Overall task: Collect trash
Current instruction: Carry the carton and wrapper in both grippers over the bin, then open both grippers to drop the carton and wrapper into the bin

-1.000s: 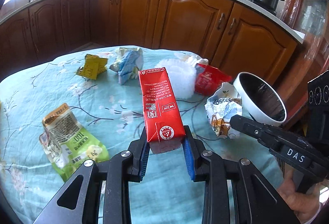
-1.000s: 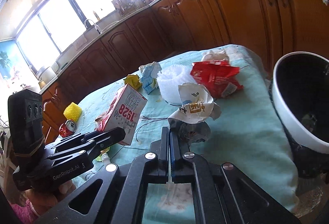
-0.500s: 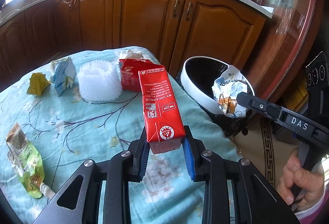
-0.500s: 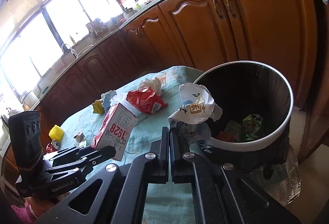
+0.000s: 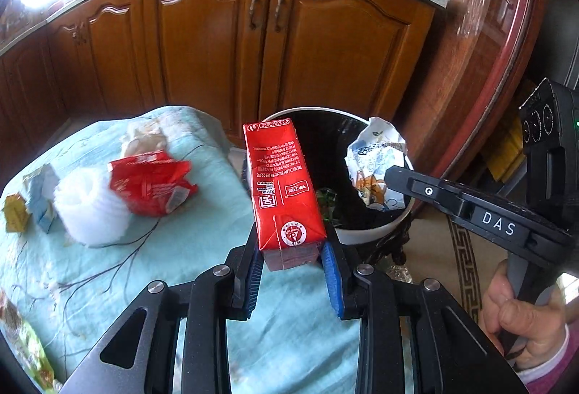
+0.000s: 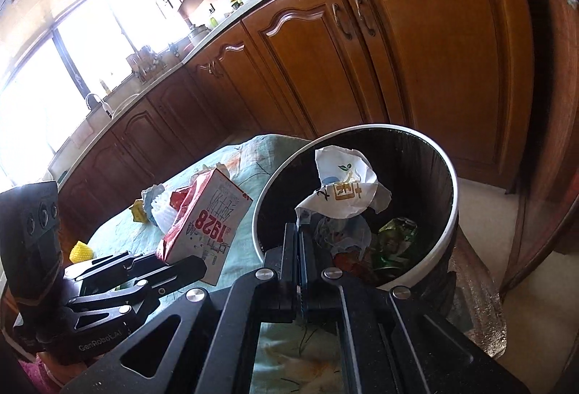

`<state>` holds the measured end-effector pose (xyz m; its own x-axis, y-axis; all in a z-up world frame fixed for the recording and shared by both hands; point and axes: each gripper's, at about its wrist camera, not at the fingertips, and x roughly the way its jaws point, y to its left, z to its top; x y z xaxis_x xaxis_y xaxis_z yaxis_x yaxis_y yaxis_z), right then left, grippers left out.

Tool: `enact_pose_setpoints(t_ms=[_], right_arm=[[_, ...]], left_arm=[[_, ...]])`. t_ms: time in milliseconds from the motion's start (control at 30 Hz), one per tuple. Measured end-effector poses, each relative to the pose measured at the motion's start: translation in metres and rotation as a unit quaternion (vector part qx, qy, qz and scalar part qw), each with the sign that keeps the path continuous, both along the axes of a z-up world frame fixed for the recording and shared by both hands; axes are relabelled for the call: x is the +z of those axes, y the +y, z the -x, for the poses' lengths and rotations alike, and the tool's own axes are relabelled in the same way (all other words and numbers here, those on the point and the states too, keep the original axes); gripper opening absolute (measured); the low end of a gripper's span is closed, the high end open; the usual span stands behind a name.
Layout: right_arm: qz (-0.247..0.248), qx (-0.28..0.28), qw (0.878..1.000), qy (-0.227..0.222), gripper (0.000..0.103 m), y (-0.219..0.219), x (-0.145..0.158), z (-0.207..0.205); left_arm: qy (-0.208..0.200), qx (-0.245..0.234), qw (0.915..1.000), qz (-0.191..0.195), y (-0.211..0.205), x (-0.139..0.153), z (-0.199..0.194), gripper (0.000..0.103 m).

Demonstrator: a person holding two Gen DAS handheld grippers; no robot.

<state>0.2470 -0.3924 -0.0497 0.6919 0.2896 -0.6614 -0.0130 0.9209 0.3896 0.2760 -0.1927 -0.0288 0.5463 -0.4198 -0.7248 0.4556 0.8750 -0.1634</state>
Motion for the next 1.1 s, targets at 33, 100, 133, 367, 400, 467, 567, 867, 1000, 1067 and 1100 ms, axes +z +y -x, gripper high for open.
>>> enact_pose_setpoints(t_ms=[33,100,133,367,400,467,567,867,1000,1067,1100], right_arm=[[0.000,-0.001,1.000,0.001,0.001,-0.002,0.000,-0.002],[0.003,-0.003,1.000,0.002,0.001,-0.005,-0.001,-0.006],[0.004,-0.004,1.000,0.003,0.001,-0.008,-0.002,-0.008],[0.004,-0.011,1.000,0.016,0.001,-0.022,-0.008,-0.025],[0.004,-0.012,1.000,0.017,0.001,-0.024,-0.009,-0.027],[0.003,-0.012,1.000,0.020,0.001,-0.027,-0.011,-0.030],[0.000,-0.013,1.000,0.025,0.001,-0.030,-0.014,-0.034],[-0.018,-0.023,0.999,0.041,0.008,-0.045,-0.023,-0.042],[-0.026,-0.033,0.998,0.041,0.026,-0.049,-0.025,-0.038],[-0.032,-0.036,0.998,0.036,0.041,-0.049,-0.022,-0.035],[-0.033,-0.036,0.998,0.033,0.051,-0.047,-0.021,-0.033]], left_arm=[[0.001,-0.004,1.0000,-0.002,-0.004,-0.001,-0.004,0.029],[0.003,-0.008,0.9999,-0.005,-0.013,-0.005,-0.012,0.029],[0.005,-0.010,0.9999,-0.006,-0.016,-0.006,-0.015,0.029],[0.008,-0.019,0.9996,-0.017,-0.037,-0.008,-0.042,0.029],[0.010,-0.020,0.9996,-0.018,-0.041,-0.009,-0.046,0.029],[0.015,-0.019,0.9996,-0.018,-0.043,-0.012,-0.051,0.029],[0.021,-0.017,0.9994,-0.022,-0.049,-0.017,-0.060,0.029],[0.049,-0.015,0.9985,-0.020,-0.059,-0.030,-0.074,0.040],[0.035,-0.007,0.9993,-0.013,-0.052,-0.026,-0.067,0.055],[0.026,0.000,0.9996,-0.014,-0.047,-0.024,-0.061,0.056],[0.021,0.005,0.9997,-0.014,-0.043,-0.024,-0.057,0.058]])
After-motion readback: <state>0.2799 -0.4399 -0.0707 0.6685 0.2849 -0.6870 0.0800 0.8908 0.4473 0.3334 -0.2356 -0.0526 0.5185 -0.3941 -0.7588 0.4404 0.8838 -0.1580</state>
